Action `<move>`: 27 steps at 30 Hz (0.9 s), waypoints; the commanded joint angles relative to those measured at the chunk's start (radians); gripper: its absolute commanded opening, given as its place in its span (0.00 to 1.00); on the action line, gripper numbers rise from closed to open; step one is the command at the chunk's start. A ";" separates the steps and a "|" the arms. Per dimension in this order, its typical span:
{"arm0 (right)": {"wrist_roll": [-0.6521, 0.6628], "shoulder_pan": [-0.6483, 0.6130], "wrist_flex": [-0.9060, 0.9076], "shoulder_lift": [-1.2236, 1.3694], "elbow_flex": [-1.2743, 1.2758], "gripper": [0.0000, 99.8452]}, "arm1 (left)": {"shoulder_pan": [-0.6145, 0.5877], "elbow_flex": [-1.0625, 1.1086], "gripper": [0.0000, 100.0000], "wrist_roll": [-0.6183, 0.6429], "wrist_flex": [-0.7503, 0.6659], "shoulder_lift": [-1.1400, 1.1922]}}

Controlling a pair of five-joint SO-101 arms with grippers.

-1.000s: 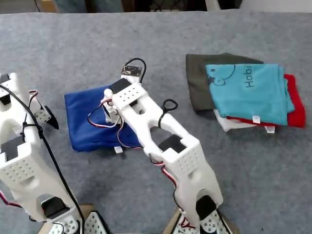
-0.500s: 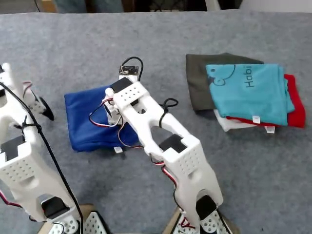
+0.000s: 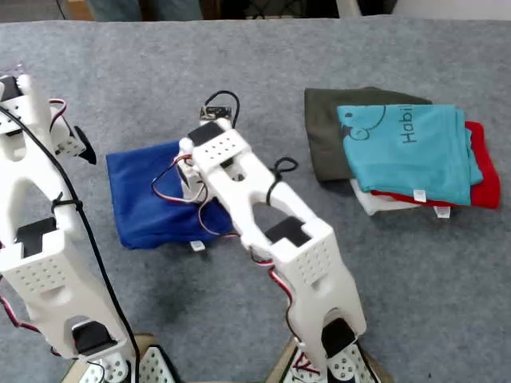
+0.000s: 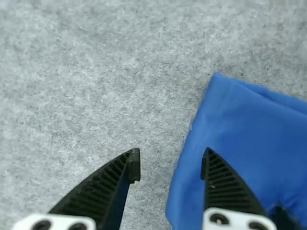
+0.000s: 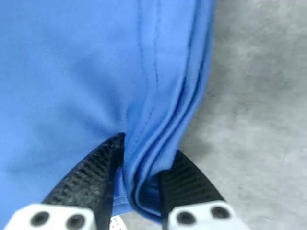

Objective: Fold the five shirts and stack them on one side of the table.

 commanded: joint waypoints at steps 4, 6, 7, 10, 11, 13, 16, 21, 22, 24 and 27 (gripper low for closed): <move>0.133 0.084 0.114 -0.134 -0.104 0.01 | -0.002 -0.022 0.23 0.015 0.005 -0.006; 0.187 0.112 0.152 -0.150 -0.143 0.01 | -0.002 -0.002 0.23 0.015 0.005 -0.006; 0.216 0.132 0.170 -0.151 -0.166 0.01 | -0.002 0.010 0.23 0.014 0.005 -0.006; 0.322 0.207 0.212 -0.151 -0.243 0.01 | -0.002 0.044 0.23 0.014 0.005 -0.006; 0.368 0.235 0.218 -0.151 -0.271 0.01 | -0.002 0.051 0.23 0.014 0.005 -0.006; 0.479 0.287 0.230 -0.151 -0.329 0.01 | -0.002 0.064 0.23 0.014 0.005 -0.006; 0.605 0.364 0.235 -0.153 -0.427 0.01 | -0.002 0.074 0.23 0.012 0.005 -0.006; 0.776 0.480 0.236 -0.151 -0.608 0.01 | -0.002 0.074 0.23 0.017 0.005 -0.006; 0.807 0.505 0.235 -0.151 -0.636 0.01 | -0.002 0.074 0.23 0.017 0.005 -0.006; 0.864 0.560 0.232 -0.151 -0.677 0.01 | -0.002 0.074 0.23 0.017 0.005 -0.006; 0.930 0.644 0.233 -0.151 -0.713 0.01 | -0.002 0.074 0.23 0.015 0.005 -0.006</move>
